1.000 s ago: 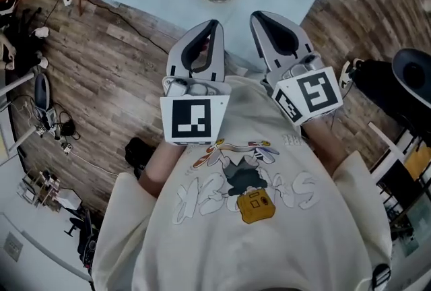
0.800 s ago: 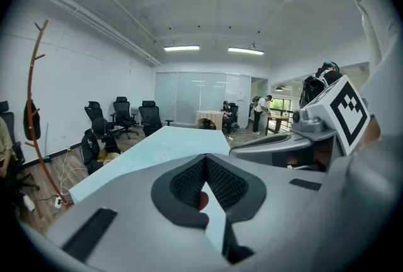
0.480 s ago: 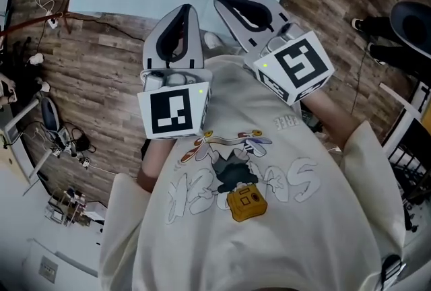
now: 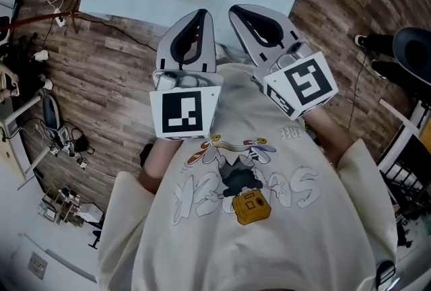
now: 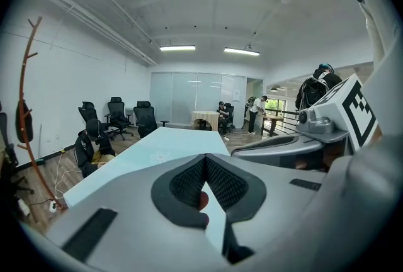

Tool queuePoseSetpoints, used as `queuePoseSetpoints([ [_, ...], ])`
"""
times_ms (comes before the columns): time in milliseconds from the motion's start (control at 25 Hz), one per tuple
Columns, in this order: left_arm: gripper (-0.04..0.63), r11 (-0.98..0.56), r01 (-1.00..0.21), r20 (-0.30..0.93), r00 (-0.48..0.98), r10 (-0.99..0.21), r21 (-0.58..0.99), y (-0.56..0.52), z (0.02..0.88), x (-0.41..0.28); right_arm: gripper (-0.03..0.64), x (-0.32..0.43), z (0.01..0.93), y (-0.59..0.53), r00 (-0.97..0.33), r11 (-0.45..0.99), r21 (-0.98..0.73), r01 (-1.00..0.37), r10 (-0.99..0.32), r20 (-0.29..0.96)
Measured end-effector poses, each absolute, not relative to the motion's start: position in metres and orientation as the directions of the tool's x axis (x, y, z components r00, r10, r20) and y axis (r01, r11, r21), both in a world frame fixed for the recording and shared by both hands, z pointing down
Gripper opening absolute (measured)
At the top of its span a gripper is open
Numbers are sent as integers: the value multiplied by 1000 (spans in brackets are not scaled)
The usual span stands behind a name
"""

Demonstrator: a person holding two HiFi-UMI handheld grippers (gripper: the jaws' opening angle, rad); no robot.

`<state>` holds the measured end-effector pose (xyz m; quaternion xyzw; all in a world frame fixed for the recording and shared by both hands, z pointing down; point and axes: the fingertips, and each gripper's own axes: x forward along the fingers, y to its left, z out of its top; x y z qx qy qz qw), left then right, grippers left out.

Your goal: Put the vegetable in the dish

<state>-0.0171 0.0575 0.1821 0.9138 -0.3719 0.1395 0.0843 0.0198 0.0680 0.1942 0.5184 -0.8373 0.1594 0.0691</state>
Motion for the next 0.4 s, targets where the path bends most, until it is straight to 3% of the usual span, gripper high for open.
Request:
queuePoseSetpoints([
  [400,6,-704,-705,336,685,-646,84,49,184,-19,23,19,194,62,-436,385,-217,-897,-850,295],
])
